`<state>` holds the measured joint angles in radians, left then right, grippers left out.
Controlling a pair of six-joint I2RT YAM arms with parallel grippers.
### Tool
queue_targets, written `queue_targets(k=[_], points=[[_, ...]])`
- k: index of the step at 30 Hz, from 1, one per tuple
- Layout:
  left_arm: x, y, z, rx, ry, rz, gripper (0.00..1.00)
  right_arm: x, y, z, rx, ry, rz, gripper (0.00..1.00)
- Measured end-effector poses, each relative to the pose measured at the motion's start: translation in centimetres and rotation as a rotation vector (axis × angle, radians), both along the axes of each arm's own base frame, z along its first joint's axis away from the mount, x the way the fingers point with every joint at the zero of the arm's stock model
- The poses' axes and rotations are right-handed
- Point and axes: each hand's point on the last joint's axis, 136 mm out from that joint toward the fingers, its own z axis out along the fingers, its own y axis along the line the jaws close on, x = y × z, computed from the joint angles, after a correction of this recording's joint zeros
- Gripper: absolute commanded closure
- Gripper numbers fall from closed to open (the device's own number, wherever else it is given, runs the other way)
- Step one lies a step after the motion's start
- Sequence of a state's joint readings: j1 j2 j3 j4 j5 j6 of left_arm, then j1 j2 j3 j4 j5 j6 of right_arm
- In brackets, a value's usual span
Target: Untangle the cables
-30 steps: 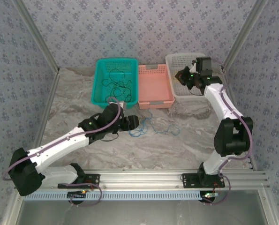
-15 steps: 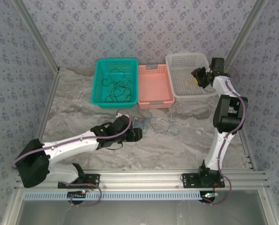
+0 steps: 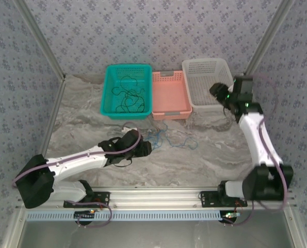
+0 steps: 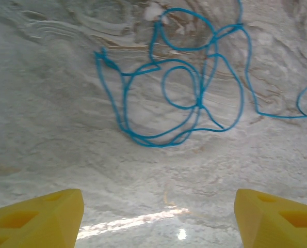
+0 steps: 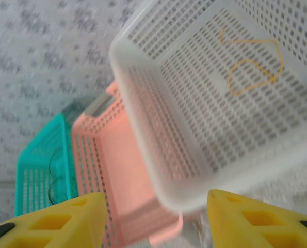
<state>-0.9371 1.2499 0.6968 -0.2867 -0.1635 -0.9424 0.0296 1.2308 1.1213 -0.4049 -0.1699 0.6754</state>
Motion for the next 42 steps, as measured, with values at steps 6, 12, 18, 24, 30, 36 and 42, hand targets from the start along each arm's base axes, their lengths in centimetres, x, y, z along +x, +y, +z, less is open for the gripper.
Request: queue_targets(k=[6, 12, 18, 24, 30, 36, 42], points=[[1.0, 1.7, 0.4, 0.001, -0.004, 0.063, 0.31, -9.7, 4.2, -8.9, -0.075, 0.154, 0.1, 0.41], [1.4, 1.8, -1.1, 0.024, 0.032, 0.073, 0.38, -14.9, 5.4, -17.5, -0.137, 0.35, 0.178, 0.46], [1.3, 1.6, -3.1, 0.055, 0.075, 0.072, 0.41, -15.0, 6.2, -19.9, -0.162, 0.402, 0.199, 0.47], [1.8, 0.7, -4.2, 0.086, 0.095, 0.066, 0.38, -14.3, 5.9, -22.2, -0.198, 0.455, 0.171, 0.47], [2.8, -1.2, -3.4, 0.121, 0.064, 0.053, 0.33, -13.4, 5.4, -24.0, -0.278, 0.559, 0.139, 0.58], [4.0, -1.7, -4.9, 0.206, 0.068, 0.058, 0.32, -13.3, 4.7, -24.5, -0.338, 0.585, 0.106, 0.92], [5.4, -1.5, -6.5, 0.303, 0.054, 0.082, 0.74, -12.4, 5.1, -23.5, -0.362, 0.516, 0.098, 1.0]])
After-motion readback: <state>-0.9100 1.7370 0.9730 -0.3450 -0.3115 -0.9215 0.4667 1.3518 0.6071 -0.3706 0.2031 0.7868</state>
